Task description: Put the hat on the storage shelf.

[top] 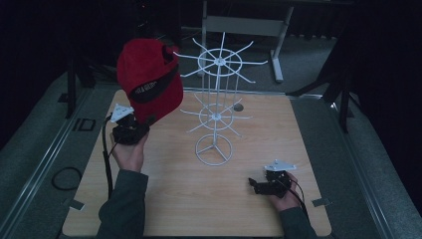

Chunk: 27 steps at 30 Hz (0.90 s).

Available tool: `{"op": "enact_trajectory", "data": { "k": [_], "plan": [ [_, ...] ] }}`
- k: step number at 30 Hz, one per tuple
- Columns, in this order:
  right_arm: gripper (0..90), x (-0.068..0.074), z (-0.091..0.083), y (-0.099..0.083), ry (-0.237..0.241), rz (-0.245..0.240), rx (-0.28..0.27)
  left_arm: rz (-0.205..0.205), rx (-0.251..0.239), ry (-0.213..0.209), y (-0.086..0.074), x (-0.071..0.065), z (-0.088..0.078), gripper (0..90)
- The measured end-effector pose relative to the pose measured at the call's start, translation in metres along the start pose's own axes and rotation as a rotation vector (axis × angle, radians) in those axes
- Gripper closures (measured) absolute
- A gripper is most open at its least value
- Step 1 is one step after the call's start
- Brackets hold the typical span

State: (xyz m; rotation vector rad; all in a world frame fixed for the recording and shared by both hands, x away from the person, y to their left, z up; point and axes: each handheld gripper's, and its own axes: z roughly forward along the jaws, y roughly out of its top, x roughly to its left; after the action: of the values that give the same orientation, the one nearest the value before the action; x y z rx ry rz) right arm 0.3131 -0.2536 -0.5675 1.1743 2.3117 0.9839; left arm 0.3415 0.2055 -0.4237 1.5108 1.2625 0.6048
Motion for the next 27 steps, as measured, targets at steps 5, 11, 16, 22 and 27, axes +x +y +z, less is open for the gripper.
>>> {"op": "enact_trajectory", "data": {
  "k": [5, 11, 16, 22, 27],
  "plan": [
    [15.3, 0.0, 0.0, 0.0, 0.0, 0.0, 0.0, 0.007, -0.015, -0.009, 0.005, -0.003, -0.004, 85.9],
    [15.3, 0.0, 0.0, 0.0, 0.0, 0.0, 0.0, 0.012, -0.029, -0.01, 0.01, -0.004, -0.009, 85.9],
    [15.3, 0.0, 0.0, 0.0, 0.001, 0.0, 0.0, 0.009, -0.043, -0.016, 0.013, -0.005, -0.014, 85.9],
    [15.3, 0.0, 0.0, 0.0, 0.0, 0.0, 0.0, 0.001, -0.054, -0.022, 0.018, -0.006, -0.017, 85.9],
    [15.3, 0.0, 0.0, 0.0, 0.0, 0.0, 0.0, 0.005, -0.062, -0.025, 0.023, -0.007, -0.021, 85.9]
  ]
}}
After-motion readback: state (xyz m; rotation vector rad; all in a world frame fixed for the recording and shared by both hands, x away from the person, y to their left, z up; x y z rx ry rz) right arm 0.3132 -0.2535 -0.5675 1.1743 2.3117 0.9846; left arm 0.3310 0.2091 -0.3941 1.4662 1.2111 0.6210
